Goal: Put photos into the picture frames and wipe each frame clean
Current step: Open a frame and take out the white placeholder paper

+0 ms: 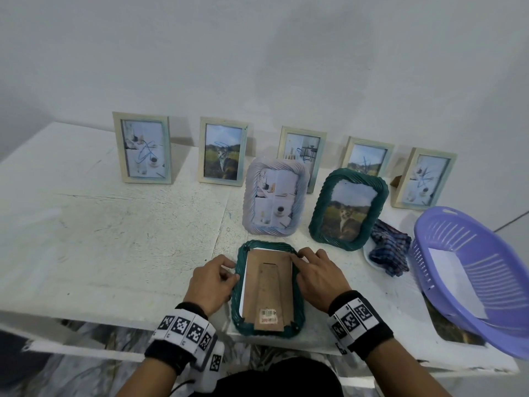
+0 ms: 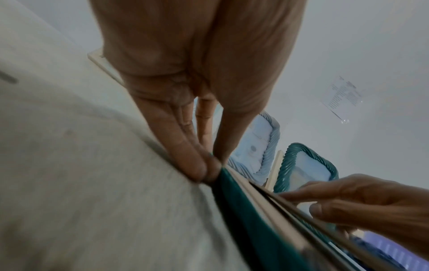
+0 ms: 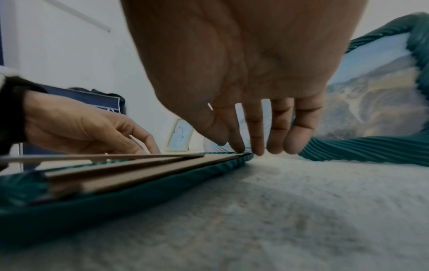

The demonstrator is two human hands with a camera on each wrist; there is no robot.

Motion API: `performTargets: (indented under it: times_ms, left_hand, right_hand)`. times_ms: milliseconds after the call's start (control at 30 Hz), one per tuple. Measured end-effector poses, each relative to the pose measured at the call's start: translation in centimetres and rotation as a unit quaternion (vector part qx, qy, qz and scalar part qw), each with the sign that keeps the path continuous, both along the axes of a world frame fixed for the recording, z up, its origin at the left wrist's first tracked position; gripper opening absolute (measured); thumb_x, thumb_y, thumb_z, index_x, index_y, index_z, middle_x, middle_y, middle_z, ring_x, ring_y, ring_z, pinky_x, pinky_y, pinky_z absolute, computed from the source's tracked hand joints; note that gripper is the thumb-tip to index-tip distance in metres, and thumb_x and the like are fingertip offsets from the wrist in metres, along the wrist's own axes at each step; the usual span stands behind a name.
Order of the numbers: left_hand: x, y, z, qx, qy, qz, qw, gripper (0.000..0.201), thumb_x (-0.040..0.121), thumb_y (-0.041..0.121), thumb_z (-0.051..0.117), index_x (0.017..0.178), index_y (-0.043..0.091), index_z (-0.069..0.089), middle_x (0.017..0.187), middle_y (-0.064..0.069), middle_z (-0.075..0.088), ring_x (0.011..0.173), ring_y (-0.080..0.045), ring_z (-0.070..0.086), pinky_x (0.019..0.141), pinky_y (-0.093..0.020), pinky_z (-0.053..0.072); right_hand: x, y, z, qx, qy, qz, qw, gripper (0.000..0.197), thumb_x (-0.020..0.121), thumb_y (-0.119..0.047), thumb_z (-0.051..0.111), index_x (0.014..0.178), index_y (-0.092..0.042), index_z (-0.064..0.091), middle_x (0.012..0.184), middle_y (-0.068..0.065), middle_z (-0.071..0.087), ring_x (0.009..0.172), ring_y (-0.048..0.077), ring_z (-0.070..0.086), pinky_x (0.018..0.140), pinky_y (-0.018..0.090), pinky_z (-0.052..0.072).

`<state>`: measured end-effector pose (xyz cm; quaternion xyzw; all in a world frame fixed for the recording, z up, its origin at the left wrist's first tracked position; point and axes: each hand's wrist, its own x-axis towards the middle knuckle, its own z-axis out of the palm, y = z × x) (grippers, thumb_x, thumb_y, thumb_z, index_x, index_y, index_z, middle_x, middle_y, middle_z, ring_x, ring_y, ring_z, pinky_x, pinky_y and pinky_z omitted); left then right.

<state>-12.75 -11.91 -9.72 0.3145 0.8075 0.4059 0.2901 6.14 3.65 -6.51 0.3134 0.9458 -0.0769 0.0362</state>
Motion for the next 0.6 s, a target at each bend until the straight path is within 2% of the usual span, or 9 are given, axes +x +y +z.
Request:
performTargets:
  times_ms: [100,200,267,333,400,533,600]
  left_hand:
    - [-0.6,0.5,1.0,-0.041,0.040,-0.047,0.997,0.019,0.086,0.028,0.069,0.103,0.024,0.059,0.077,0.008,0.067,0.069,-0.014,0.066,0.073,-0.033,0.056]
    - [-1.1,1.9,2.4,-0.068,0.093,-0.045,0.992,0.025,0.089,0.043,0.061,0.107,0.026,0.058,0.088,0.007,0.063,0.088,-0.017,0.062,0.084,-0.032,0.051]
    - [-1.5,3.4,3.0,-0.087,0.110,-0.042,0.989,0.030,0.091,0.046,0.057,0.109,0.023,0.061,0.096,0.003,0.065,0.093,-0.019,0.062,0.085,-0.034,0.051]
    - [-2.0,4.9,3.1,-0.121,0.125,-0.052,0.983,0.031,0.091,0.048,0.055,0.104,0.021,0.063,0.102,0.000,0.067,0.093,-0.020,0.062,0.082,-0.033,0.051]
    - [-2.4,6.0,3.3,-0.155,0.138,-0.063,0.976,0.031,0.090,0.050,0.056,0.094,0.020,0.061,0.100,-0.002,0.066,0.089,-0.021,0.061,0.077,-0.031,0.050]
    - [-2.6,7.0,3.4,-0.179,0.154,-0.077,0.969,0.031,0.086,0.047,0.065,0.087,0.017,0.058,0.094,-0.004,0.063,0.084,-0.022,0.057,0.070,-0.029,0.044]
    - [-2.7,7.1,3.4,-0.173,0.154,-0.084,0.969,0.029,0.085,0.043,0.068,0.084,0.016,0.057,0.093,-0.005,0.064,0.082,-0.021,0.056,0.070,-0.029,0.043]
  right_hand:
    - [0.1,-1.7,0.9,-0.020,0.026,-0.024,0.999,0.048,0.085,-0.034,0.034,0.119,-0.015,0.061,0.102,0.010,0.061,0.077,0.030,0.054,0.057,0.039,0.052]
    - [0.2,-3.9,1.3,-0.041,0.037,-0.010,0.998,0.059,0.086,-0.052,0.028,0.131,-0.021,0.051,0.117,0.007,0.053,0.095,0.027,0.050,0.073,0.036,0.050]
    - [0.4,-5.0,1.0,-0.058,0.009,0.001,0.998,0.065,0.083,-0.061,0.022,0.136,-0.030,0.042,0.128,0.004,0.045,0.108,0.024,0.042,0.083,0.034,0.047]
    - [0.6,-5.6,0.5,-0.062,0.010,0.001,0.998,0.065,0.081,-0.065,0.023,0.137,-0.035,0.041,0.134,0.003,0.040,0.116,0.024,0.037,0.088,0.034,0.047]
    - [0.8,-5.9,-0.1,-0.061,0.015,-0.006,0.998,0.064,0.081,-0.064,0.026,0.135,-0.035,0.043,0.135,0.005,0.040,0.118,0.026,0.037,0.086,0.035,0.049]
    - [0.8,-6.2,-0.3,-0.055,0.024,-0.016,0.998,0.049,0.079,-0.058,0.044,0.118,-0.031,0.059,0.116,0.008,0.057,0.097,0.030,0.056,0.059,0.033,0.056]
    - [0.8,-6.3,-0.4,-0.037,0.033,-0.013,0.999,0.046,0.078,-0.057,0.046,0.113,-0.032,0.062,0.110,0.007,0.060,0.091,0.028,0.058,0.054,0.031,0.056]
